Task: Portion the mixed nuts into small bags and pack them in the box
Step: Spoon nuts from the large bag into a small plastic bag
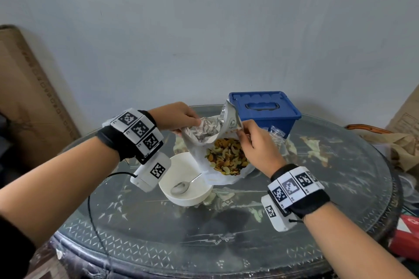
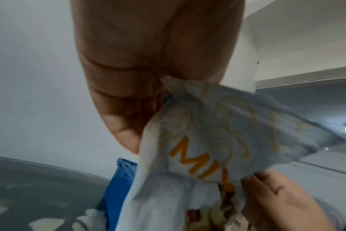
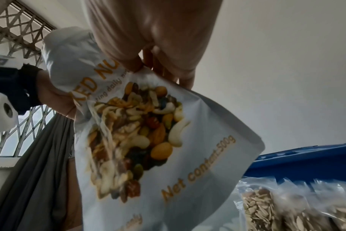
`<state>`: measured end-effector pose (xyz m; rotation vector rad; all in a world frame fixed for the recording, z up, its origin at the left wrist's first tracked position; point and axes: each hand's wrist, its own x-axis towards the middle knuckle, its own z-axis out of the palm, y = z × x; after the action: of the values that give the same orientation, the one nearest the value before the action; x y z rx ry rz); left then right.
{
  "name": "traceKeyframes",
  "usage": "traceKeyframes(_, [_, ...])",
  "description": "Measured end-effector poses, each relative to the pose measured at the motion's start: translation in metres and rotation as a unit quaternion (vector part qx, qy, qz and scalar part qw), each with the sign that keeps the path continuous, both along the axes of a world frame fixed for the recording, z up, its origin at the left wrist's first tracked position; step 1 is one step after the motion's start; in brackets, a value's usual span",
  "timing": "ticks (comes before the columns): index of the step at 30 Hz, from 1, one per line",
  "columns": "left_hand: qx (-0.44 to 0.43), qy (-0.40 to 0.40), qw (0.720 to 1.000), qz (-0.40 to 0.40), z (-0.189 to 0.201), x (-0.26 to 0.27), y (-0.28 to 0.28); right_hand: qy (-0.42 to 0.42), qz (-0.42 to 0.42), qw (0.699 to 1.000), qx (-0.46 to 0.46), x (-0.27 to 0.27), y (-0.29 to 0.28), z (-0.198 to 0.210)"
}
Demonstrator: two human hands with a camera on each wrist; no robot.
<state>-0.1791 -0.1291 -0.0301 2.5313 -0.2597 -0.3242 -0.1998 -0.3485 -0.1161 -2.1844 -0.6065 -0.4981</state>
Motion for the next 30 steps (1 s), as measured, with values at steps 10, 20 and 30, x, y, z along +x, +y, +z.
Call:
traceKeyframes(10, [-0.08,-0.209,0.974,0.027,-0.016,-0.006,0.01,0.013,-0.038,0.999,-0.028,0.003,-0.017,-0.001])
traceKeyframes(20, [-0.04,0.014,0.998,0.051,0.007,-0.006,0.001,-0.006,-0.011,1.0,0.0,0.001,-0.014,0.002])
traceKeyframes(30, [-0.231,0.133,0.964,0.014,0.007,-0.01,-0.001,0.002,0.018,1.0,-0.01,0.005,-0.019,0.006])
